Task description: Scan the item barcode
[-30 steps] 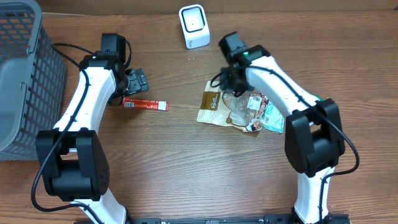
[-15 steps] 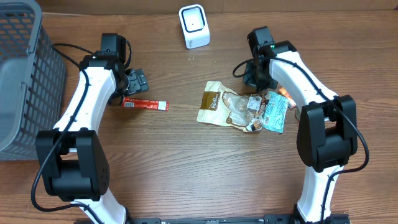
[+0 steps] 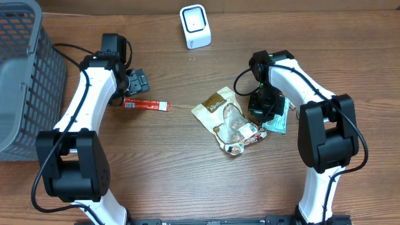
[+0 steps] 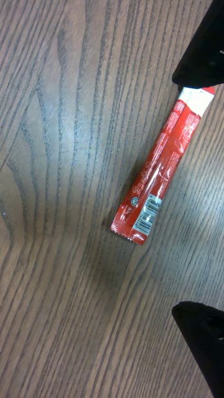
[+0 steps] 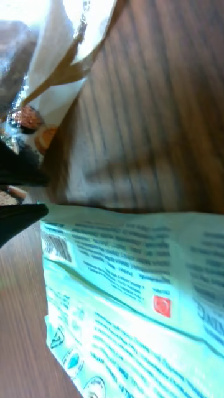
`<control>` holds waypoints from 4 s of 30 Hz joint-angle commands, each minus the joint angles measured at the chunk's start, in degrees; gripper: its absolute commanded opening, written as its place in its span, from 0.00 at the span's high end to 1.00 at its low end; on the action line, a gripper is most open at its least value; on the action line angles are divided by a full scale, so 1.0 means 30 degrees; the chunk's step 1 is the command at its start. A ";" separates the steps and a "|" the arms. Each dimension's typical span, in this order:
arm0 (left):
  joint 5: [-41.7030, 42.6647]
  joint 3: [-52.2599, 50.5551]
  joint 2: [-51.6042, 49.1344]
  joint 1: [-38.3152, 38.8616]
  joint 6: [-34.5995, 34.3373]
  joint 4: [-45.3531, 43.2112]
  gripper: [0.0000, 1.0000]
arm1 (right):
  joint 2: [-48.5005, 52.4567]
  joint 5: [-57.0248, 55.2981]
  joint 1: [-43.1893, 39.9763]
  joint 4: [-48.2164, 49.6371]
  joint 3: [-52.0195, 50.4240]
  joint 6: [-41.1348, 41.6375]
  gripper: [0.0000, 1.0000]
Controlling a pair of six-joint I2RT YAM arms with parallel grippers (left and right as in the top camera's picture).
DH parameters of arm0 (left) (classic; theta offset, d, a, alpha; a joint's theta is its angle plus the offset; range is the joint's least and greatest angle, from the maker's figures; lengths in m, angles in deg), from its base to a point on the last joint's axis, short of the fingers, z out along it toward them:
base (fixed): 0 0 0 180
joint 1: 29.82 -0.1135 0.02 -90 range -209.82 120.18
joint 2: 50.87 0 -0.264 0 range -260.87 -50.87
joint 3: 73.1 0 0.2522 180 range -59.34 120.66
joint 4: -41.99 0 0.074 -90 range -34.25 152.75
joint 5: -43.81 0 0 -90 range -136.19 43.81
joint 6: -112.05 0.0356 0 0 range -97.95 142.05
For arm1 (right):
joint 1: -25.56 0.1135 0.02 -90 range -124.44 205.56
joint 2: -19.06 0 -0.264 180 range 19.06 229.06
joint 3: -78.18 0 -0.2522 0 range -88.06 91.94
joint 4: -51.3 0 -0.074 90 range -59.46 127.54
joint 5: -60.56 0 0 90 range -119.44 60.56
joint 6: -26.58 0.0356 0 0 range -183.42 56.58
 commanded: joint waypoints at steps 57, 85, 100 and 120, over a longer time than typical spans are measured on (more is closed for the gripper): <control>-0.0189 0.0284 0.0087 0.0036 0.0364 -0.0044 0.01 | -0.0546 0.0605 0.1749 0.5523 -0.1362 -0.2237 0.82; -0.0189 0.0284 0.0087 0.0036 0.0364 -0.0044 0.00 | -0.0554 -0.0138 0.1654 0.6368 -0.1355 -0.1180 0.72; -0.0189 0.0284 0.0087 0.0036 0.0364 -0.0044 0.00 | -0.0590 0.7373 0.1137 0.5982 0.2025 -0.1902 0.61; -0.0182 0.0284 0.0087 0.0036 0.0357 -0.1537 0.00 | -0.0583 0.7606 0.4823 0.8692 0.1355 -0.1821 0.44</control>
